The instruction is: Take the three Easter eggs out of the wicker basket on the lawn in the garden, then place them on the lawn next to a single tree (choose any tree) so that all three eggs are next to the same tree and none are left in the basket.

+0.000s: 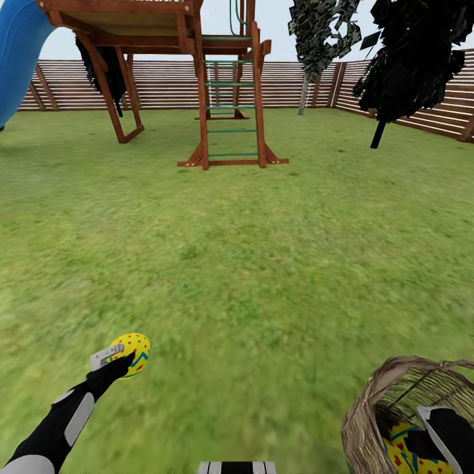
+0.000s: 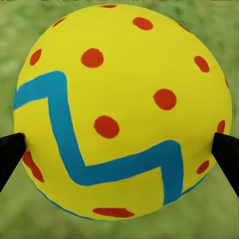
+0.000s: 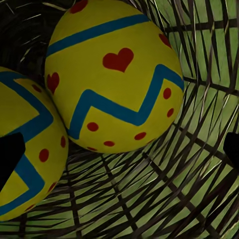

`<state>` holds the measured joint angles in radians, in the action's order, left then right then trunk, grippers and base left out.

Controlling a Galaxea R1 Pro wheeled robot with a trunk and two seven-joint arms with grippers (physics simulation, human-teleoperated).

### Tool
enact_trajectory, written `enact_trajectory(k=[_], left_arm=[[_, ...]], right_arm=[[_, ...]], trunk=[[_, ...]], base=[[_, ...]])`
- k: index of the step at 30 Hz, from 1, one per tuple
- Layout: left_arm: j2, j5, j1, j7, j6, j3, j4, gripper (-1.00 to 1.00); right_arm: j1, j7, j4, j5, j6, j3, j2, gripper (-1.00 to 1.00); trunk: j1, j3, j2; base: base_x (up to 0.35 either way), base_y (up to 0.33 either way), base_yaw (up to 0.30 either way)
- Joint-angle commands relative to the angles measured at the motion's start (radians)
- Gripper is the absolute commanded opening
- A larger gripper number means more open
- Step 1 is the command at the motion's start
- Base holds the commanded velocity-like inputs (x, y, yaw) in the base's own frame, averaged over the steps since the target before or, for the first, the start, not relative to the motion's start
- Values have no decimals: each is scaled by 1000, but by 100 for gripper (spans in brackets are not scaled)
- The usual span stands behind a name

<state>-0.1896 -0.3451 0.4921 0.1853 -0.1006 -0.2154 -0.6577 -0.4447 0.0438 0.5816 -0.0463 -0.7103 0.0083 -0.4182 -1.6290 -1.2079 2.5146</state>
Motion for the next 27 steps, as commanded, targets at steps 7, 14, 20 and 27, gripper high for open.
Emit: enact_trajectory(k=[7,14,20,27], left_arm=[[1,-9,0,4,-7,-4,0,-100],[11,-5,-1,-1,-8,-2,0,-100],[13,-8,-2,1,-8,-2,3,-100],[13,-8,-1,0,-7,-1,9,-100]], right_arm=[[0,1,1,-4,-5,1,-1,100],[0,1,1,-4,-5,1,-1,100],[0,1,1,-4,-5,1,7,100],[0,1,1,-4,-5,0,7,100]], trunk=[[0,-1,0],[0,-1,0],[0,-5,1],[-3,-32,2]], base=[[202,0,0],[57,-132,0],[0,-36,0],[0,0,0]])
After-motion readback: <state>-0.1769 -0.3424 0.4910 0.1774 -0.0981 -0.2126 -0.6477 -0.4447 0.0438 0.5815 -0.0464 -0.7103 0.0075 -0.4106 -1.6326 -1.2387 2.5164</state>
